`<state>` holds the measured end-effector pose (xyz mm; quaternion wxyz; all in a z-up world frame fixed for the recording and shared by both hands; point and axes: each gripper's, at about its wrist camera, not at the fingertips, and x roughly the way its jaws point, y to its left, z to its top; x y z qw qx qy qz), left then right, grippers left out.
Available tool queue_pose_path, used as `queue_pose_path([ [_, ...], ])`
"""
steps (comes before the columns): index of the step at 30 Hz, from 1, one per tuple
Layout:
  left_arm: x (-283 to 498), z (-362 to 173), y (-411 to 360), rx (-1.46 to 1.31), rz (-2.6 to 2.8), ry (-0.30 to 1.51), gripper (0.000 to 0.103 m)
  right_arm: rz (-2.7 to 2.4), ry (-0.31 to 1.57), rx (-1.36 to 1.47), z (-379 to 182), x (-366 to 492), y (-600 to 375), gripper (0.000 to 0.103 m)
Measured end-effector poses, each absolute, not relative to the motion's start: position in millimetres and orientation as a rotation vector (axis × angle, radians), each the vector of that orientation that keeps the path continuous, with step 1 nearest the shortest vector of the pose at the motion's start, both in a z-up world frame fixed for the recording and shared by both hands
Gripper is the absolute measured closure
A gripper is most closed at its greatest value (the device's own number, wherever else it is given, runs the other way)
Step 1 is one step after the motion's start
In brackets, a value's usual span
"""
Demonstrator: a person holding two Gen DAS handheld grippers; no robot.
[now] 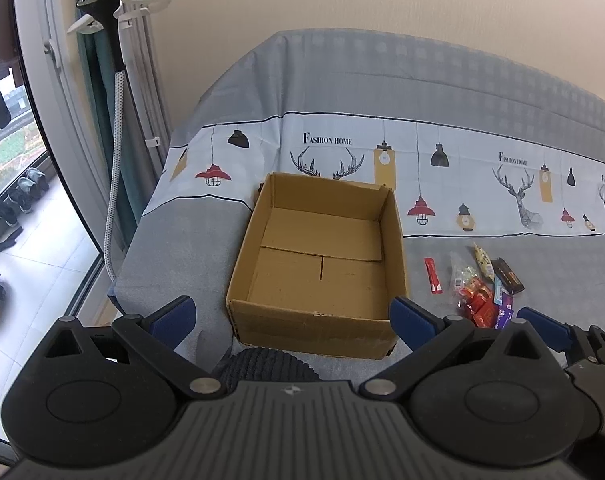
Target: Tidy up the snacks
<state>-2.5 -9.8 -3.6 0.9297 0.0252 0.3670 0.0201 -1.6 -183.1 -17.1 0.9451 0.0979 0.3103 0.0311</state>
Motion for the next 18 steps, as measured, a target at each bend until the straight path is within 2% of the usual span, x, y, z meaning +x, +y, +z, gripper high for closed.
queue_pose_path([
  [18, -1.3, -2.5, -9.9, 0.054, 0.040, 0.755, 0.000, 0.067, 0.633, 0.204, -17.3, -0.8, -184.1, 0.000],
])
